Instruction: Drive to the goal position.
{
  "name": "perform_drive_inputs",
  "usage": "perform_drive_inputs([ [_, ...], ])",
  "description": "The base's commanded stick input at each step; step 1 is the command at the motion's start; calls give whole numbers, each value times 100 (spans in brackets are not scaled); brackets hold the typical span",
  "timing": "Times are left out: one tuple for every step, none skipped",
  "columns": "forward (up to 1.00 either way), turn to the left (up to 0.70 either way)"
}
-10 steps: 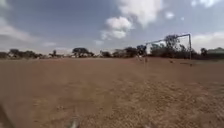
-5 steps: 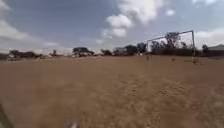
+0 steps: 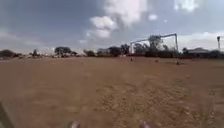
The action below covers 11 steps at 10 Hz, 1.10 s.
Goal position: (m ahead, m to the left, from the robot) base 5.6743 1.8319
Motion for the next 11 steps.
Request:
perform_drive_inputs([
  [70, -27],
  [70, -27],
  [70, -12],
  [70, 0],
  [70, 0],
  [70, 0],
  [70, 0],
  [70, 0],
  [70, 0],
  [70, 0],
  [70, 0],
])
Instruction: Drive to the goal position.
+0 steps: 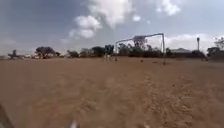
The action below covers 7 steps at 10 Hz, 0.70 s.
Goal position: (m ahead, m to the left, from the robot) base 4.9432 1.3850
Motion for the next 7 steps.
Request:
perform_drive_inputs([
  [70, 0],
  [70, 0],
  [70, 0],
  [70, 0],
  [70, 0],
  [70, 0],
  [70, 0],
])
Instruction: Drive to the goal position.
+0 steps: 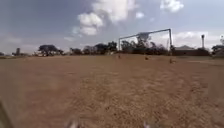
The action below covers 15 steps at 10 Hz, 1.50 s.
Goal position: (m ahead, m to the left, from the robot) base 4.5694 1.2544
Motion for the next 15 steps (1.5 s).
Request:
perform_drive_inputs([
  [70, 0],
  [70, 14],
  [70, 27],
  [70, 27],
  [70, 27],
  [70, 0],
  [70, 0],
  [70, 0],
  [70, 0],
  [70, 0],
  [70, 0],
  [70, 0],
  [70, 0],
  [70, 0],
  [70, 0],
])
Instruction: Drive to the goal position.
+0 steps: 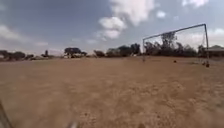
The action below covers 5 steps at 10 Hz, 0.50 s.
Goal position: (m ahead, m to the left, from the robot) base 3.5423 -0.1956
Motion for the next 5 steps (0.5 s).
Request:
perform_drive_inputs([
  [70, 0],
  [70, 0],
  [70, 0],
  [70, 0],
  [70, 0],
])
